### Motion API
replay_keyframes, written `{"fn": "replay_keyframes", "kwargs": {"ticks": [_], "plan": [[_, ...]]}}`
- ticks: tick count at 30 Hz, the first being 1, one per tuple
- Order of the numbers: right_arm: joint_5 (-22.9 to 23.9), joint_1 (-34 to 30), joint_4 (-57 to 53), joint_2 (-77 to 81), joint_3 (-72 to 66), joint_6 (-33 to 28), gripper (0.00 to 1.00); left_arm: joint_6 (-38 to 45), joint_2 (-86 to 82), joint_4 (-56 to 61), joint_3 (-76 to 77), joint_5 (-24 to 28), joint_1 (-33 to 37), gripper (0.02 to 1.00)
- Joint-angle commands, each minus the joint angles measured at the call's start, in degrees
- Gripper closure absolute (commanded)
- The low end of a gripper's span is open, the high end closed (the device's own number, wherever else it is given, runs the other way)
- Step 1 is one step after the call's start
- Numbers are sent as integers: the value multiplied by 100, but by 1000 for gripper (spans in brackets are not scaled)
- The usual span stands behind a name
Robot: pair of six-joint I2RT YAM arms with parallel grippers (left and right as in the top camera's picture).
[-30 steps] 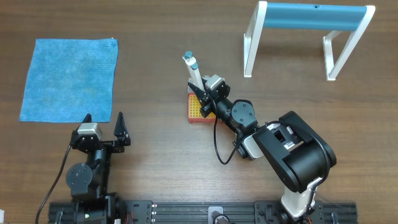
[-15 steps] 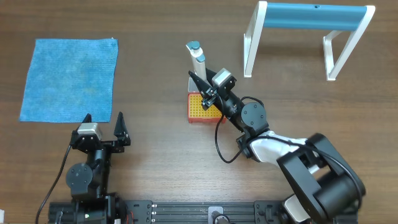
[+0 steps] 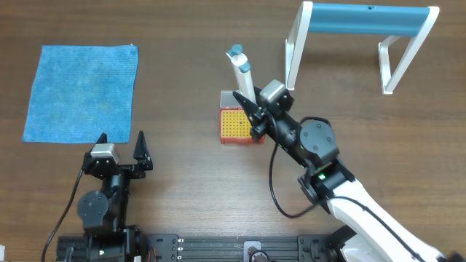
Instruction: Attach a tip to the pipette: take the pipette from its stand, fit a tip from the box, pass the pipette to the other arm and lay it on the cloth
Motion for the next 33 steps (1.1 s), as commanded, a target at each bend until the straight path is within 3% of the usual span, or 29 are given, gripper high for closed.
{"fn": "replay_keyframes", "kwargs": {"ticks": [1, 4, 12, 21, 24, 25, 26, 28, 29, 30, 32, 33], "plan": [[-155, -28, -190, -507, 31, 1244, 921, -46, -42, -22, -24, -46, 28, 134], [-420, -28, -240, -553, 28, 1357, 919, -46, -42, -22, -24, -46, 28, 137], [-424, -28, -761, -553, 28, 1958, 921, -46, -42, -22, -24, -46, 28, 137], [-422, -28, -761, -487, 26, 1963, 921, -46, -42, -22, -24, -46, 28, 137], [-422, -28, -763, -455, 26, 2374, 921, -55, -44, 11, -24, 144, 26, 137], [-424, -28, -807, -446, 26, 2601, 921, -474, -44, 90, -24, 874, 28, 137], [-424, -28, -817, -446, 26, 2682, 921, -855, -44, 127, -24, 1174, 28, 137], [-424, -28, -835, -446, 22, 2938, 921, -2953, -44, 138, -24, 2177, 28, 137], [-424, -28, -833, -446, 22, 2949, 919, -4699, -42, 118, -24, 2667, 28, 137], [-424, -28, -833, -446, 22, 2949, 917, -5748, -44, 118, -24, 2940, 28, 134], [-424, -28, -844, -446, 22, 3067, 921, -7062, -42, 94, -24, 3309, 28, 137], [-422, -28, -844, -446, 22, 3123, 921, -7318, -44, 103, -24, 3298, 28, 137]]}}
